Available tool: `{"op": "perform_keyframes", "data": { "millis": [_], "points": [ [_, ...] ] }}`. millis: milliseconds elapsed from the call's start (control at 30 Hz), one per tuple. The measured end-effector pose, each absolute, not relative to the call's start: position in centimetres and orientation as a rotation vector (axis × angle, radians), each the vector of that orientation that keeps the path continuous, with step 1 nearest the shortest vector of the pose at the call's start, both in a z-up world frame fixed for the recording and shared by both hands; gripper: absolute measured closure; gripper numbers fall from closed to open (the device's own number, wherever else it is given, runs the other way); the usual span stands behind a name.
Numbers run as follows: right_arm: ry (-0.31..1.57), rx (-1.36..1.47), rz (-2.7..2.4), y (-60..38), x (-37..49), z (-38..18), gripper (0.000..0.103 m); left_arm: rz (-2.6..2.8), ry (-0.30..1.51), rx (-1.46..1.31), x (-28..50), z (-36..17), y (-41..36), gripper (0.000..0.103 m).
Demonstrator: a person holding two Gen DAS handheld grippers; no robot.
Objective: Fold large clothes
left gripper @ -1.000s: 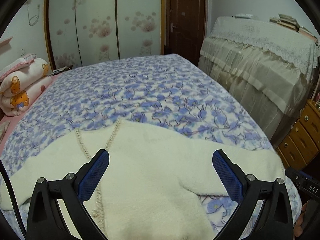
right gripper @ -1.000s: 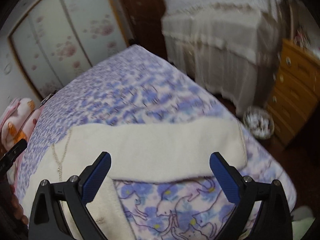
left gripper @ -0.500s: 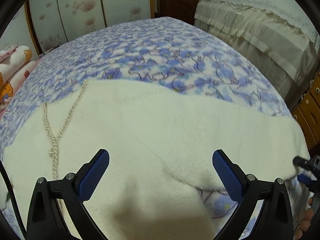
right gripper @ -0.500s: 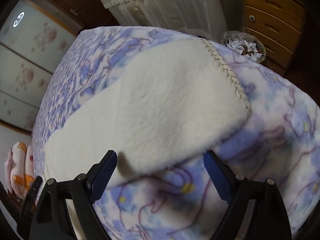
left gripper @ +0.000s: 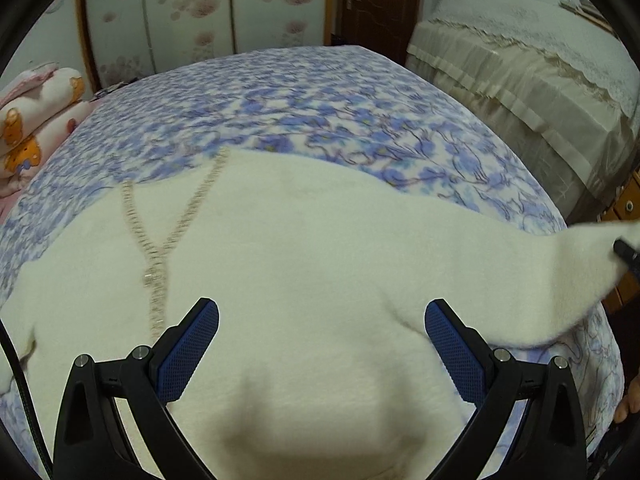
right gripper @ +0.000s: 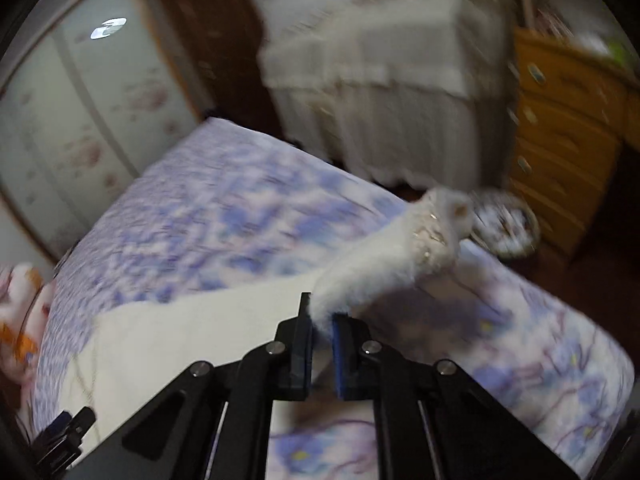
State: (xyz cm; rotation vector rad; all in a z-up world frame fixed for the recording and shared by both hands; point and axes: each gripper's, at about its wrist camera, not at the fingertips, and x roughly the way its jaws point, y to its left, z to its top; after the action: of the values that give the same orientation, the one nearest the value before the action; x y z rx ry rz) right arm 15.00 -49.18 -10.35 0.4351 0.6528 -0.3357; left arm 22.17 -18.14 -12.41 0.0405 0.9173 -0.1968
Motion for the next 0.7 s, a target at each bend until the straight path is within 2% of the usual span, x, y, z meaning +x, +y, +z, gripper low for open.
{"op": "perform_keyframes", "data": {
  "millis": [100,200,300,400,567,700],
  "points": [
    [0.635,0.278,-0.155,-42.0,16.7,-7.9,0.095,-0.151,0.905,0.007,21.1,-11.7,-14.7,0.001],
    [0.666,0.177,0.046,-35.0,18.1,-8.0,0.095,-0.094,0.898,-0.035,20.1,-11.5,-10.9,0.000],
    [0.791,0.094,0.178,-29.0,19.1,-10.9,0.092,-0.049,0.915,-0.063,19.3,-12.4,-7.5,0.001],
    [0.947,0.109,0.291,-25.9,19.6,-15.3,0.077,-0.024,0.972,-0.071,19.3,-14.0,-5.2,0.001],
    [1.050,0.221,0.290,-27.1,17.8,-18.5,0.076,-0.124,1.060,-0.201,20.0,-16.4,-3.9,0.001],
    [1.066,0.292,0.237,-28.8,15.2,-19.2,0.075,-0.252,1.132,-0.353,21.2,-18.1,-4.6,0.017]
  ]
}}
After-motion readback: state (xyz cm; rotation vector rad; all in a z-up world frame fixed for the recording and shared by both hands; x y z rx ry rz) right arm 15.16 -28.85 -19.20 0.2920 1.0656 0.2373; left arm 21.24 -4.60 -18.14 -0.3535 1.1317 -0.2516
